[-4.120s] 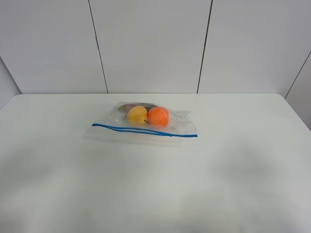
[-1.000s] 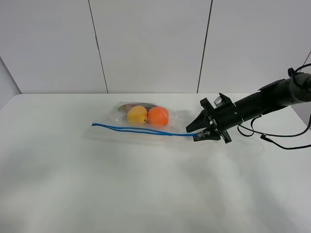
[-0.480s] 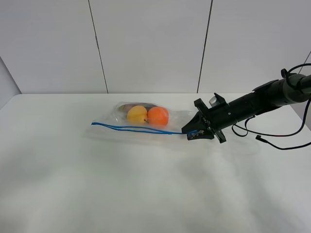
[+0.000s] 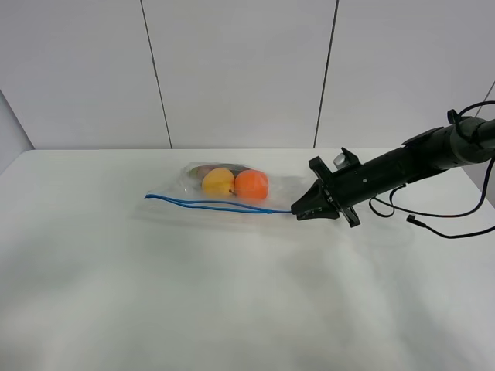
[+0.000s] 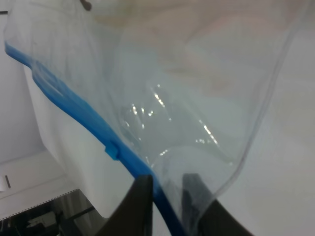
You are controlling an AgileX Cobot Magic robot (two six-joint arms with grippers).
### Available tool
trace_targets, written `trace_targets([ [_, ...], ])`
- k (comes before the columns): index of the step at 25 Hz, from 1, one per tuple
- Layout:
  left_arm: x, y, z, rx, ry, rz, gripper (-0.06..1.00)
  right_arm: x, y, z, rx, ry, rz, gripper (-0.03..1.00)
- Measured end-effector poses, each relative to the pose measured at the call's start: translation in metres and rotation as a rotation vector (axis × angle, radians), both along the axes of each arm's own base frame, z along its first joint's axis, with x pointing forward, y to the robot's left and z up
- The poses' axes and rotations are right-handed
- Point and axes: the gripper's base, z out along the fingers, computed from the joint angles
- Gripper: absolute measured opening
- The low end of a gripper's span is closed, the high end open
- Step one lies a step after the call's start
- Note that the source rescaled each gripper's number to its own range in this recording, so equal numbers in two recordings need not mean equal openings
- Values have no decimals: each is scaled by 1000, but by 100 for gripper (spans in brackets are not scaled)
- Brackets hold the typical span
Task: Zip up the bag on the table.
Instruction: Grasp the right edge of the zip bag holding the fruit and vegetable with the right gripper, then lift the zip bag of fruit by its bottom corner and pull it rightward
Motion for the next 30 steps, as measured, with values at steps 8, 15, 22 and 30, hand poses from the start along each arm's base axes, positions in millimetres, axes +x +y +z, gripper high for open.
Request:
trace_targets([
  [8,0,0,0,0,0,0,100,2,0,0,-3,-8,-24,20],
  [15,0,0,0,0,0,0,100,3,-1,-1,-9,-12,-30,20],
  [22,0,0,0,0,0,0,100,4,-1,-1,-16,-19,-43,0],
  [30,0,0,0,0,0,0,100,9,5,18,99,-25,-1,0],
])
